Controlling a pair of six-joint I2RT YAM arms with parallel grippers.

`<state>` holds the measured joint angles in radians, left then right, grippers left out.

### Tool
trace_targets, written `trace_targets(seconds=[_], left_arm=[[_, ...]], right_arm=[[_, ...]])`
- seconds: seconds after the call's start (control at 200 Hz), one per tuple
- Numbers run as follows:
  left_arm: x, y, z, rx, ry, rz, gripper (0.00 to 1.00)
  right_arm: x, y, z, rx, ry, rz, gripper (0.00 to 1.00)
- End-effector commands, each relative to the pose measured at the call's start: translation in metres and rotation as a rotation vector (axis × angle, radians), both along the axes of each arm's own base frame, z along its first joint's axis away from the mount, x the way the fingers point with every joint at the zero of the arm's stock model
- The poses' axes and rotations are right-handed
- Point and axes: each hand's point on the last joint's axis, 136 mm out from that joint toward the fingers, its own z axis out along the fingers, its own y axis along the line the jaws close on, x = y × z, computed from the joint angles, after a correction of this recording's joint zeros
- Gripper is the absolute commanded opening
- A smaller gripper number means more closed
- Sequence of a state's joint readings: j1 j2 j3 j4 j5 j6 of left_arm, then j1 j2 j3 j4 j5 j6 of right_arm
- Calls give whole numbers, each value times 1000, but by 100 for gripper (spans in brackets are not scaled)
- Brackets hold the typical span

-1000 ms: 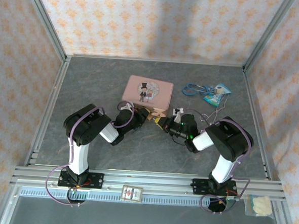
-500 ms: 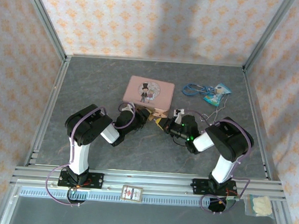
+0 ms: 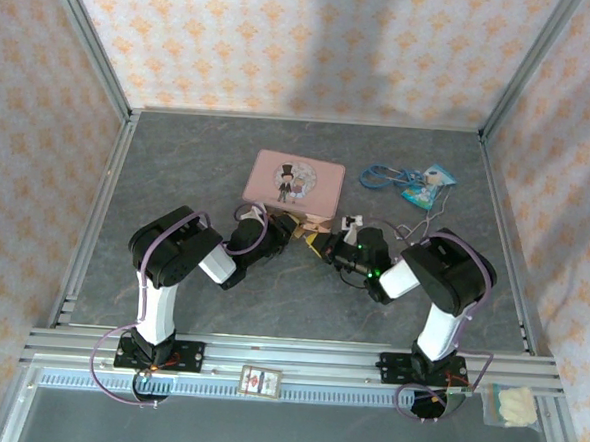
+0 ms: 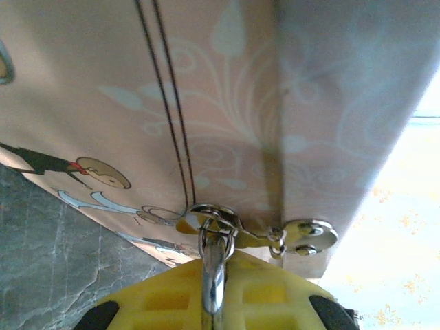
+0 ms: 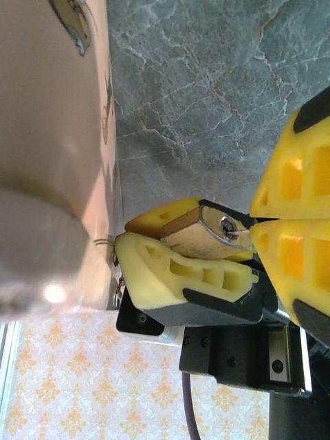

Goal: Unlock a padlock with a key

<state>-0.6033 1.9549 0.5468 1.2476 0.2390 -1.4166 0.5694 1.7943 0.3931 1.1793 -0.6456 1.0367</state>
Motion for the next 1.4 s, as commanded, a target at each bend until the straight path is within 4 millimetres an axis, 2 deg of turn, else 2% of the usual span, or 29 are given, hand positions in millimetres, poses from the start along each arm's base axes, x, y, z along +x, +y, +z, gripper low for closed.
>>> trace_targets(seconds=[0.0, 0.205, 0.811, 1.101, 1.141, 1.396], left_arm=[[1, -9, 35, -90, -99, -11, 0], [-2, -13, 39, -96, -103, -17, 0], [-13, -13, 29, -94, -83, -27, 0], [-11, -16, 34, -112, -87, -33, 0], [-11, -17, 44, -140, -112, -34, 0], [-17, -25, 62, -230, -124, -50, 0]], right_arm=[[9, 7, 13, 33, -52, -12, 0], [10, 10, 19, 59, -65, -12, 0], [11, 5, 38, 83, -114, -31, 0], [12, 8, 31, 92, -97, -30, 0], [13, 8, 30, 94, -93, -31, 0], [18, 11, 17, 97, -69, -41, 0]])
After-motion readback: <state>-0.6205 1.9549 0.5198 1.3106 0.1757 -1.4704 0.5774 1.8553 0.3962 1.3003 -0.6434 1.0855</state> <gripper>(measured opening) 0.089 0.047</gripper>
